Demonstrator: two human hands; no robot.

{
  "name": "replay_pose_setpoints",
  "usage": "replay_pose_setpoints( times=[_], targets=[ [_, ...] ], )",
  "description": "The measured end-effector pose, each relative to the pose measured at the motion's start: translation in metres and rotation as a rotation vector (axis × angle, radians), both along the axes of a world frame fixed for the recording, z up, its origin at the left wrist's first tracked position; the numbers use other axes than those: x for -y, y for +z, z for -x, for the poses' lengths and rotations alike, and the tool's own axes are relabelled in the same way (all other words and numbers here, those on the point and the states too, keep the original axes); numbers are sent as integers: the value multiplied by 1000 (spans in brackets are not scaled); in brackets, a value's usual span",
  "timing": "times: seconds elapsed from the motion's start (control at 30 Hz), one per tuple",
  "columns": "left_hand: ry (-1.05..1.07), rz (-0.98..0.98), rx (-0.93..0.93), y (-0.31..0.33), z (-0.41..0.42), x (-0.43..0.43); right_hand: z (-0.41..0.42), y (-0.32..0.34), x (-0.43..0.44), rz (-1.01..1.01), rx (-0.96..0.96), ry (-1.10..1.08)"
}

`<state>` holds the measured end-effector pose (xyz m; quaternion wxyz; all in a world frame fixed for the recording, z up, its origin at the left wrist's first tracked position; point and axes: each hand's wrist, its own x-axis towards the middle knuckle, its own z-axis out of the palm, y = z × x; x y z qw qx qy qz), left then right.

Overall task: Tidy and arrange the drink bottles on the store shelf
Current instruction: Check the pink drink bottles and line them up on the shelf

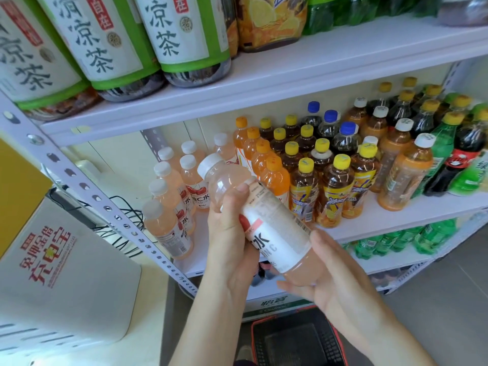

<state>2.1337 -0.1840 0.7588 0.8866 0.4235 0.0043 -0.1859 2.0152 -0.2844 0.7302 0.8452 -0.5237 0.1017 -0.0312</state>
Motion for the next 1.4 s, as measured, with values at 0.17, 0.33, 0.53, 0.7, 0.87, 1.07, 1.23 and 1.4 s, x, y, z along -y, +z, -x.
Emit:
replay_pose_setpoints(
  times=[0.17, 0.33, 0.53, 0.7, 0.87, 1.07, 1.23, 1.4],
  targets=[
    [-120, -51, 14, 4, -7, -9, -7, 2, -4, -27, -28, 35],
    [-7, -383, 225, 9, -21, -23, 4, -13, -8, 659, 103, -343],
    [6, -316, 176, 6, -25, -28, -3, -24, -11, 1070, 337, -484],
    [38, -266, 239, 4, -27, -29, -4, -25, -4, 931, 155, -297],
    [39, -228, 307, 7, -29, -31, -8, -22, 7, 184, 6, 138],
    [-11, -321, 238, 14, -35, -37, -10, -31, -1, 397, 12, 31],
    [-44, -652, 480, 25, -40, -52, -13, -38, -3, 399, 25, 14],
    [-146, -926, 672, 38, -58, -78, -17, -42, -4, 479, 21, 29]
  ],
)
